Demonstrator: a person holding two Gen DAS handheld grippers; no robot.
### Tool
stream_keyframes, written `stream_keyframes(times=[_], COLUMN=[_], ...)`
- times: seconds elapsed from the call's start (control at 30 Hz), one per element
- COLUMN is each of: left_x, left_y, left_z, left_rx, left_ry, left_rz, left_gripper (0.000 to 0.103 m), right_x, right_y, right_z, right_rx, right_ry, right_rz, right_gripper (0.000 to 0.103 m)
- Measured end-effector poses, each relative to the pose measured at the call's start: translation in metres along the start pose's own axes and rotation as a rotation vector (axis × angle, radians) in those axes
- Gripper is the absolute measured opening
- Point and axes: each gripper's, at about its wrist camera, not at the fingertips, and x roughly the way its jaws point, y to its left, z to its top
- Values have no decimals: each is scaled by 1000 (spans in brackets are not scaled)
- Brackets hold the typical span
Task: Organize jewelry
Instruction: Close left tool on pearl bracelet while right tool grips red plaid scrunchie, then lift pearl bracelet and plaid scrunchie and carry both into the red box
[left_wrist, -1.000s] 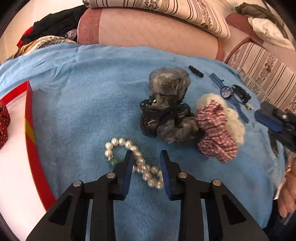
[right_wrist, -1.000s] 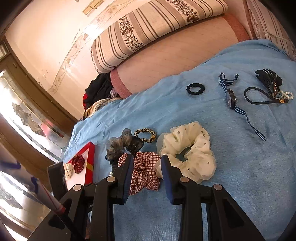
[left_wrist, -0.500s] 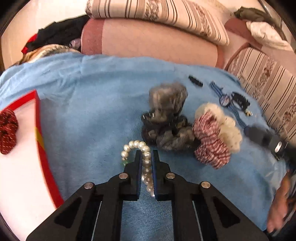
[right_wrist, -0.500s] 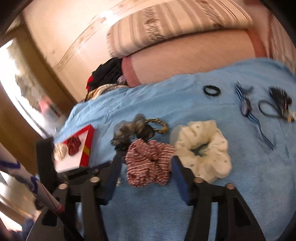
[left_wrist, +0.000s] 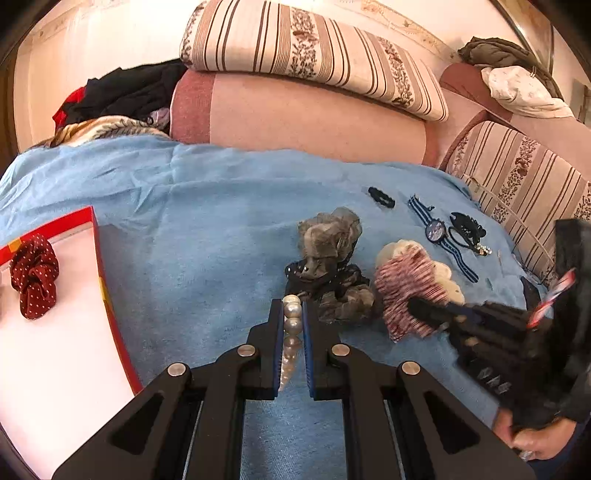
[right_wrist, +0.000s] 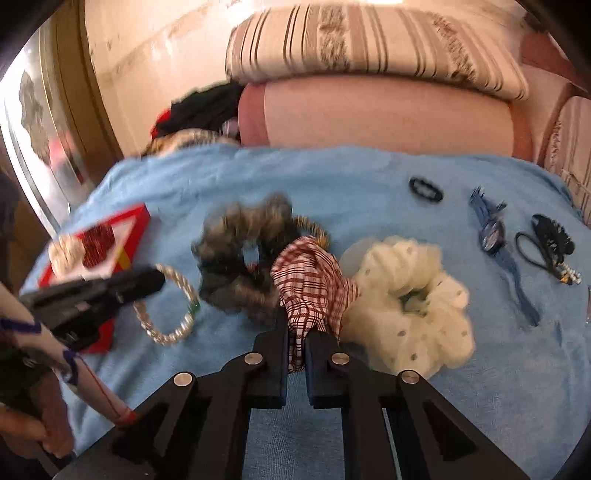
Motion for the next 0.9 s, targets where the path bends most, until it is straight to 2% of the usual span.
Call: stream_keyframes(times=[0.17,0.37,0.57,0.9], left_x=[-5,-9,-19,-64], left_y=[1,-2,-1,-22], left_z=[1,3,8,25], left_rx=[-6,0,-9,-36], left_ry=[-21,-39,-55,-131], left_rz=[0,4,-11,-17], left_gripper=[9,9,9,9], right_x=[-24,-28,-33,-45], right_y=[1,4,6,1], right_z=[2,3,5,8], right_rx=[9,24,22,51], right_ry=[-80,-93,-111,-129], right_rz=[55,96,101,124], right_gripper=[8,8,8,8])
